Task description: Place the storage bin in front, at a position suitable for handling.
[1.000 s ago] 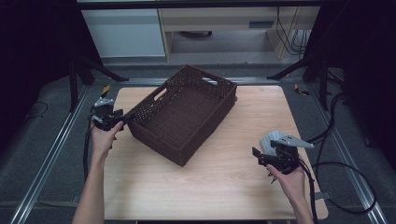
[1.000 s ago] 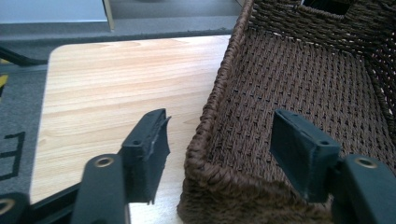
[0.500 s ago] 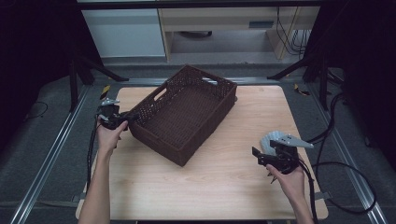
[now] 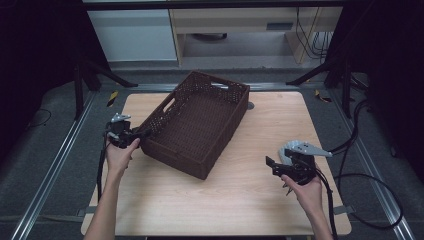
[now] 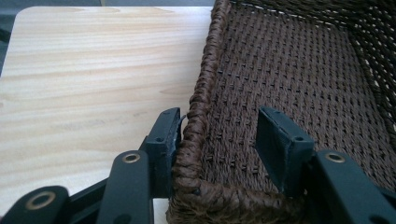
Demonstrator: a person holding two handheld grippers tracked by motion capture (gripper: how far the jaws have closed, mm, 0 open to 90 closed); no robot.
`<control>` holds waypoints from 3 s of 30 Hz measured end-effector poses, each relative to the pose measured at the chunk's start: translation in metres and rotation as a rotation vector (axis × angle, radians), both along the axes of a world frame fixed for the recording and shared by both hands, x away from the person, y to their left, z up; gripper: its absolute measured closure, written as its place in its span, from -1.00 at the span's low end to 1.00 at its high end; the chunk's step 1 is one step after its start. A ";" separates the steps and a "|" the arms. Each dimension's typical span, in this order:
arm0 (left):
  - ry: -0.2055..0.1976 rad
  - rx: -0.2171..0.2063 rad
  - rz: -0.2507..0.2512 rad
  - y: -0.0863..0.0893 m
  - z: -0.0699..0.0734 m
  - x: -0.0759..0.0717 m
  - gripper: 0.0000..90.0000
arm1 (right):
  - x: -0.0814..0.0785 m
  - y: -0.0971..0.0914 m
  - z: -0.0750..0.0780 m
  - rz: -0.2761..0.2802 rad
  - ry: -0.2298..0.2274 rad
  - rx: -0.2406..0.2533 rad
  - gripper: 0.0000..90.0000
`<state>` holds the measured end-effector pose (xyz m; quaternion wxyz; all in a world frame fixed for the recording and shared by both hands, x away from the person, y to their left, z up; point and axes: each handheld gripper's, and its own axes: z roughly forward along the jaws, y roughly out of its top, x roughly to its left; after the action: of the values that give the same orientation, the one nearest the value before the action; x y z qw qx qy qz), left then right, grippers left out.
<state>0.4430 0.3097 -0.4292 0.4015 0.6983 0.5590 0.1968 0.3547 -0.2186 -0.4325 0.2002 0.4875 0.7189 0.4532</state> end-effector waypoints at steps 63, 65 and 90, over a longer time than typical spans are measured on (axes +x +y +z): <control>-0.007 0.043 -0.096 -0.063 -0.002 -0.046 0.34 | 0.057 0.121 0.006 0.103 -0.026 0.010 -0.23; -0.008 0.044 -0.098 -0.064 -0.002 -0.046 0.33 | 0.058 0.120 0.006 0.099 -0.025 0.010 -0.16; -0.017 0.051 -0.140 -0.065 0.004 -0.033 0.06 | 0.064 0.112 -0.003 0.095 0.061 -0.039 0.38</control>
<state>0.4099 0.2442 -0.4254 0.4011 0.7438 0.5002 0.1885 0.4190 -0.1066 -0.4360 0.1659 0.4622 0.7558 0.4333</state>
